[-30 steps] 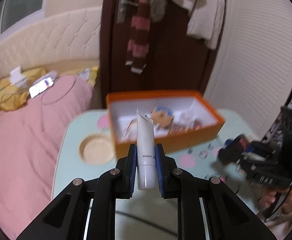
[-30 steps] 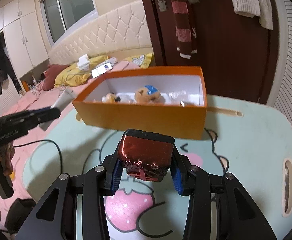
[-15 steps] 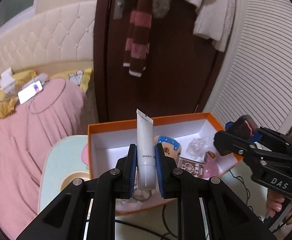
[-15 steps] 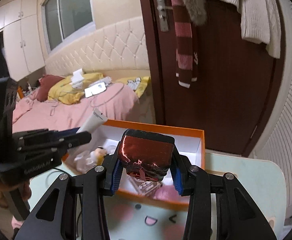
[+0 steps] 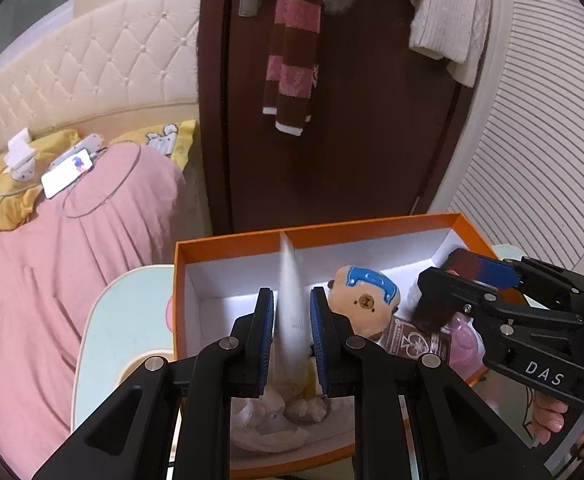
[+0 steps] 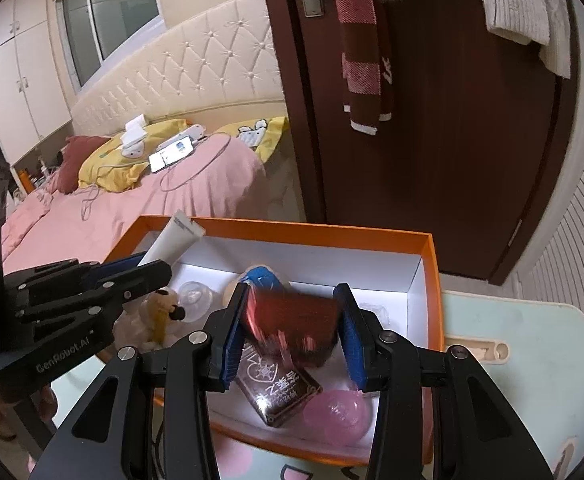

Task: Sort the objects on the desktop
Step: 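Carry the red box into the box and release while the left tool drops the tube there, then withdraw both open tools from the box and hover over the desk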

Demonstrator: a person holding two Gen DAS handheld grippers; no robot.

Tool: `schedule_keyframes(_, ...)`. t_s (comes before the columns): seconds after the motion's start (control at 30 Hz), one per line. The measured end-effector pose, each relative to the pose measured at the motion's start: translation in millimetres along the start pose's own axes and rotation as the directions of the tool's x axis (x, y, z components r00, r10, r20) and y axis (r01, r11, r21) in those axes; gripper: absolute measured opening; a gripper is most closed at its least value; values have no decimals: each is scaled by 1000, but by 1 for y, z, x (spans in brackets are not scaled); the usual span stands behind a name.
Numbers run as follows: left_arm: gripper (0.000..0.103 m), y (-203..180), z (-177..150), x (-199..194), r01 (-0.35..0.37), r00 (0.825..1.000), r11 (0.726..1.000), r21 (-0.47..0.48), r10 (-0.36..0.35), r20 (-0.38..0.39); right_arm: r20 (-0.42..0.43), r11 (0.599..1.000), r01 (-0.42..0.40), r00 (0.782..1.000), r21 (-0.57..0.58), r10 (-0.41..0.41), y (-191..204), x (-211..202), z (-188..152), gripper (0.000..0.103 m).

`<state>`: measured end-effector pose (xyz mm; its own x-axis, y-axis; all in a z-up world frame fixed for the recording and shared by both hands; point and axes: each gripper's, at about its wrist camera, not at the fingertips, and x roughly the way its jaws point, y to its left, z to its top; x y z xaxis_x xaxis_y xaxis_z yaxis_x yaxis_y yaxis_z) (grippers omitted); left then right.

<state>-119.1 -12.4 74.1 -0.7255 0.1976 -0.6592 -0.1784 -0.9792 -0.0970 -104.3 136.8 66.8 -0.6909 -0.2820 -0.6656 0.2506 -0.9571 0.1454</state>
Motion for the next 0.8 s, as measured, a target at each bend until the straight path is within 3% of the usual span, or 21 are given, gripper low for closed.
schedule_keyframes(0.03,49,0,0,-1,-9,1000,1000,-3,9,9,3,1000,8,1000,-3,-8,0,0,0,52)
schedule_keyframes(0.07,67,1,0,-3,-19,1000,1000,-6,19,18,8,1000,15,1000,-3,-15,0,-1,1,66)
schedule_keyframes(0.1,71,1,0,-7,-24,999,1000,-15,24,38,19,1000,18,1000,2,-18,0,-2,1,71)
schedule_keyframes(0.5,84,-4,-5,-40,-20,997,1000,-2,21,75,64,999,-1,998,50,-2,-4,-29,-3,74)
schedule_keyframes(0.8,88,-21,-38,-80,-1,998,1000,19,0,63,89,999,1,996,45,-5,7,-75,-30,74)
